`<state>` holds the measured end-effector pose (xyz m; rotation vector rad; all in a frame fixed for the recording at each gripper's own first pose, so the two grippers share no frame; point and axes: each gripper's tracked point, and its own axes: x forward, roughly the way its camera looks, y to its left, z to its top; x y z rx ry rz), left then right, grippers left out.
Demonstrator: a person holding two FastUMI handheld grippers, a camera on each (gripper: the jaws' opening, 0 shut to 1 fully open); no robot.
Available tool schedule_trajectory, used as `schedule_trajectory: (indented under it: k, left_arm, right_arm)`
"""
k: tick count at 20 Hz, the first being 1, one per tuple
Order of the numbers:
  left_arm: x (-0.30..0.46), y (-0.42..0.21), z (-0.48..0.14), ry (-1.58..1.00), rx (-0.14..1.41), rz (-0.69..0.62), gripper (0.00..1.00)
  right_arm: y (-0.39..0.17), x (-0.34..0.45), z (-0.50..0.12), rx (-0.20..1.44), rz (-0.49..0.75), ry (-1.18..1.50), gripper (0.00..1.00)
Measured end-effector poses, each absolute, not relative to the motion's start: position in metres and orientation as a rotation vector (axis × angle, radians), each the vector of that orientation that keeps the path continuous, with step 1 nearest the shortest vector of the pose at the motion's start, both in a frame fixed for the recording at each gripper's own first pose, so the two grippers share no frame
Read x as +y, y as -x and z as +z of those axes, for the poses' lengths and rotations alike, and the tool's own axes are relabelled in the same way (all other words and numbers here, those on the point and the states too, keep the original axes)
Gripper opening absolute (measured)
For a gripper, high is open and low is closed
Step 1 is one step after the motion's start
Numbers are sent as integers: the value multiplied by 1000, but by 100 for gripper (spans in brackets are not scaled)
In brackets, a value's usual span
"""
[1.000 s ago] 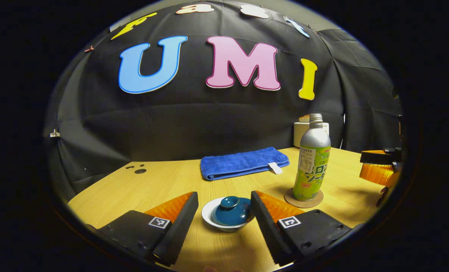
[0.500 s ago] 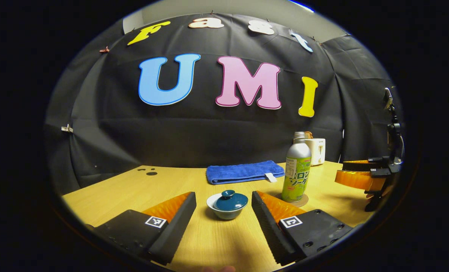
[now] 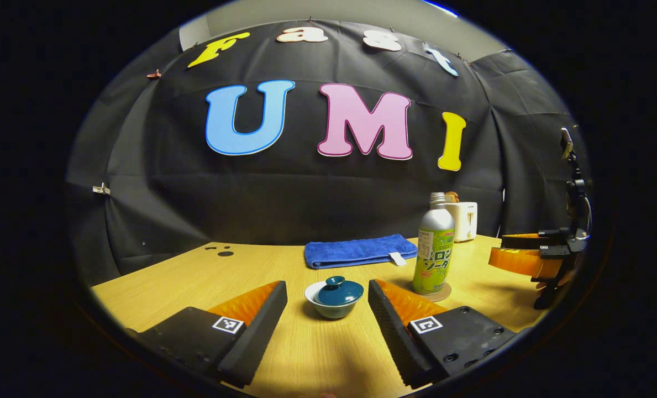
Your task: Open the teacup lid with one hand, grasp the water bottle and pour water into the teacup with the other hand; after pouring, place the water bottle on the coaster and then close the teacup lid.
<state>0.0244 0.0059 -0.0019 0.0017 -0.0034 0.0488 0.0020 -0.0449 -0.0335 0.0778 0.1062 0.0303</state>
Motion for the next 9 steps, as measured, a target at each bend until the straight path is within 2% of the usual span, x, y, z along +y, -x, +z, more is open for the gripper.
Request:
schedule_trajectory:
  k: [9]
  left_arm:
    - [4, -24, -1, -3, -1, 30, 94]
  right_arm:
    - [-3, -42, -32, 106, 48, -79, 98]
